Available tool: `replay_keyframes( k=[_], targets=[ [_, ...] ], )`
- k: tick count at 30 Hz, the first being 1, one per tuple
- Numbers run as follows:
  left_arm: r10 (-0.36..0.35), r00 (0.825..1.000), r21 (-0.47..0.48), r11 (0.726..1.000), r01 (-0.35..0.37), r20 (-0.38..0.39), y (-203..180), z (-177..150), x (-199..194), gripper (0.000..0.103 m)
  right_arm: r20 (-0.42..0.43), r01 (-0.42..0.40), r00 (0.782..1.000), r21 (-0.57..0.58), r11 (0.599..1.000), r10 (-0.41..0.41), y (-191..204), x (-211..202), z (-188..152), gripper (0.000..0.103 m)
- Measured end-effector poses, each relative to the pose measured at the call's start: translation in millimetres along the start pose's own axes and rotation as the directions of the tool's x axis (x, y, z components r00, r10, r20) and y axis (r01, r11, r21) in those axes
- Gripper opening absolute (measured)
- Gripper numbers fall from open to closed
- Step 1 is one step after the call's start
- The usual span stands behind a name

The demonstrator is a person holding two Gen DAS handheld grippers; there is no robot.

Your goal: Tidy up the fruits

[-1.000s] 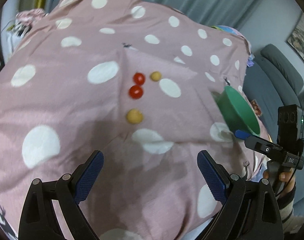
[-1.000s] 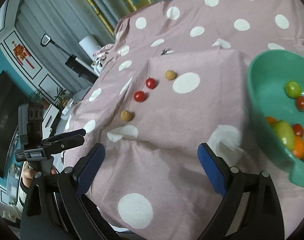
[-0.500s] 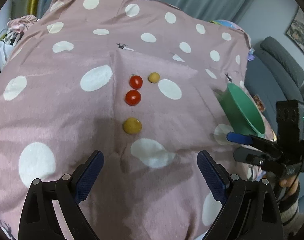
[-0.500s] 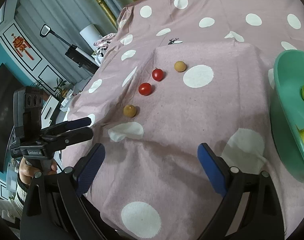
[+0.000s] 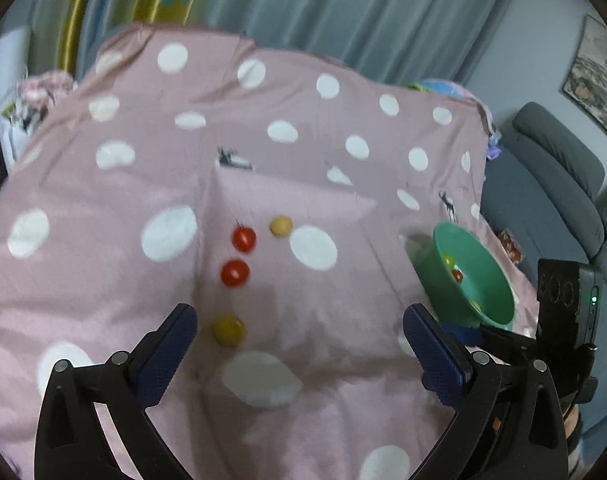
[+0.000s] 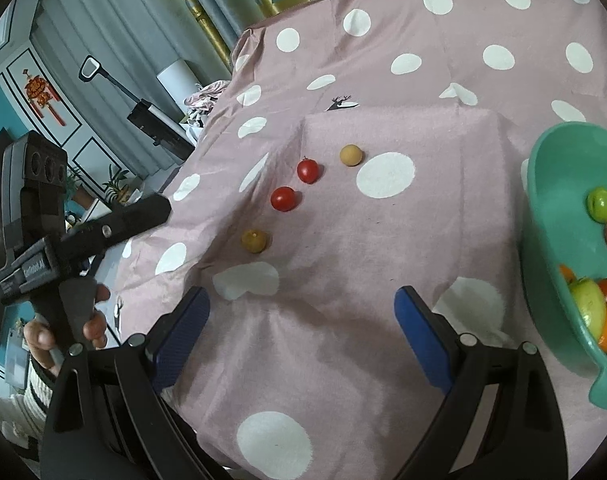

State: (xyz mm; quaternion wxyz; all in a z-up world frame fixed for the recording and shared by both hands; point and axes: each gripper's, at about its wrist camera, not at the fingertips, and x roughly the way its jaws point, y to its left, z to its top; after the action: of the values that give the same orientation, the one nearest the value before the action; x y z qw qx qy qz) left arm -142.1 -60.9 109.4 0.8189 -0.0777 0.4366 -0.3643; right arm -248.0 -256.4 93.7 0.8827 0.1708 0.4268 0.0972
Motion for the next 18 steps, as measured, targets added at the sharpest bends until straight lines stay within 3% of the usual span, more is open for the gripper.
replay_keyframes(
  k=[3,5,7,9,12,15,18],
  targets=[
    [-0.120,0.990,-0.071,0.991,0.115,-0.068,3,-5,12,0.102,0.013,0.012,1.000,-0.001,1.000,-0.012,-2,-2,1,0.094],
    [-0.169,0.980,-0.132,0.979,0.154,-0.105,9,-8,19,0.102,0.014,0.007,1.000,0.010,1.000,-0.007,-5,-2,0,0.094],
    [-0.170,0.974,-0.160,0.976,0.146,-0.147,11,-7,26,0.102,0.013,0.009,1.000,0.015,1.000,-0.009,-8,-1,-1,0.094],
    [-0.097,0.980,-0.172,0.983,0.067,-0.173,17,-5,32,0.102,0.009,0.013,1.000,0.021,1.000,-0.013,-10,1,-2,0.094],
    [0.090,0.974,-0.066,0.992,-0.106,-0.207,13,-2,38,0.102,0.005,0.028,1.000,0.010,1.000,-0.028,-11,5,0,0.094],
    [0.243,0.953,0.141,0.965,-0.219,-0.181,-2,-8,41,0.102,0.002,0.038,0.999,-0.010,0.999,-0.038,-10,9,1,0.094],
    [0.302,0.933,0.277,0.930,-0.243,-0.195,-7,-15,48,0.102,0.002,0.016,1.000,-0.002,1.000,-0.016,-13,12,1,0.094]
  ],
)
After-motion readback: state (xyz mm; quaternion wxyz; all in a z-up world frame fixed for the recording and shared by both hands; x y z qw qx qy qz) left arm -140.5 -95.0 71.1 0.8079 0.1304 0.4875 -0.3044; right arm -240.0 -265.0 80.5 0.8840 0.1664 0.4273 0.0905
